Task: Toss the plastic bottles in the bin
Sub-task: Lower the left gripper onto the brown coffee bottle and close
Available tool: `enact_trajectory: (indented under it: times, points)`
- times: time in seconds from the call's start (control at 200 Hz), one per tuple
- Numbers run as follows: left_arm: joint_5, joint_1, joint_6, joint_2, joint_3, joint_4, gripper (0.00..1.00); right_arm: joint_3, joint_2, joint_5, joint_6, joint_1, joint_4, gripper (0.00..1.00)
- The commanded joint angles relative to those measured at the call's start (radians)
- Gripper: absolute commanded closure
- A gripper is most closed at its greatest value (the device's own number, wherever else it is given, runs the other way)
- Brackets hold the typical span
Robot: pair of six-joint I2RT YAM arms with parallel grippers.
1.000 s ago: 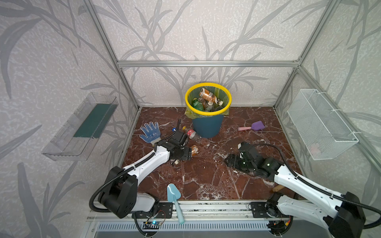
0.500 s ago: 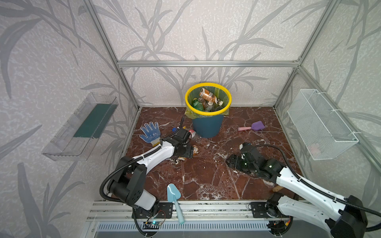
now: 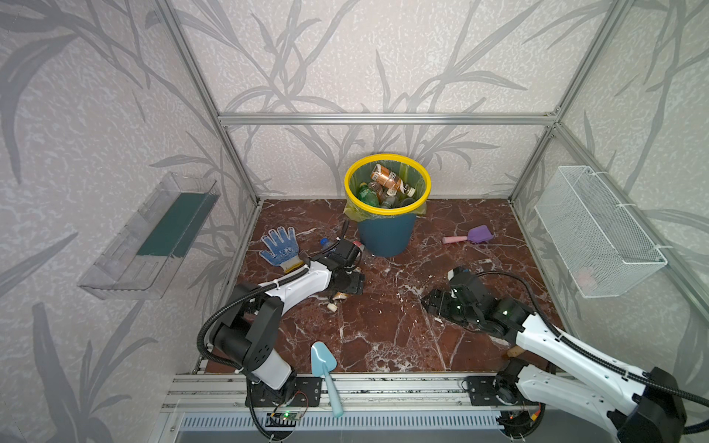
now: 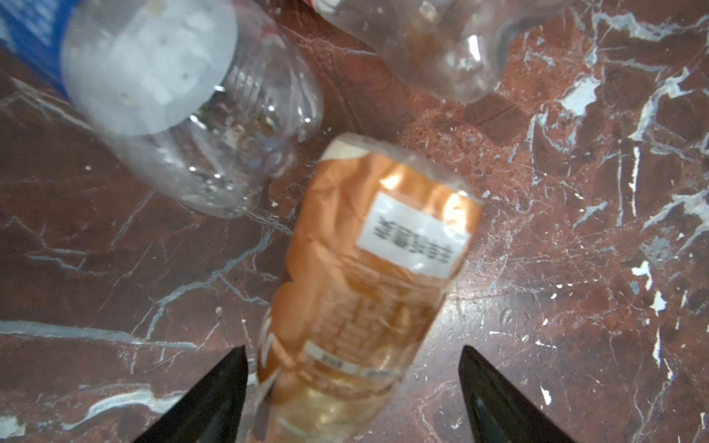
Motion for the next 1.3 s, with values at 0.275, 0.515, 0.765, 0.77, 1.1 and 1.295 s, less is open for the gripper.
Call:
enact_trajectory:
  times: [0.275,0.515,0.765,0.77,1.1,1.295]
  points:
    - [0.01,-0.056,-0.057,-0.001,-0.028,0.038,0.24,-0.018,-0.011,0.021,0.009,0.004,-0.003,0.16]
    - [0.017,-0.056,-0.055,0.027,-0.012,0.038,0.29,-0.022,-0.01,0.023,0.011,0.004,-0.003,0.16]
    - [0.023,-0.056,-0.059,0.046,-0.012,0.043,0.31,-0.028,-0.009,0.025,0.012,0.004,0.007,0.17]
    - [0.023,-0.057,-0.06,0.047,-0.012,0.043,0.31,-0.028,-0.009,0.026,0.012,0.004,0.008,0.17]
    - [0.034,-0.058,-0.048,0.023,-0.014,0.033,0.41,-0.028,-0.001,0.036,0.009,0.004,0.028,0.17]
    - [0.041,-0.057,-0.044,-0.006,-0.029,0.03,0.46,-0.016,0.027,0.03,0.005,0.004,0.035,0.18]
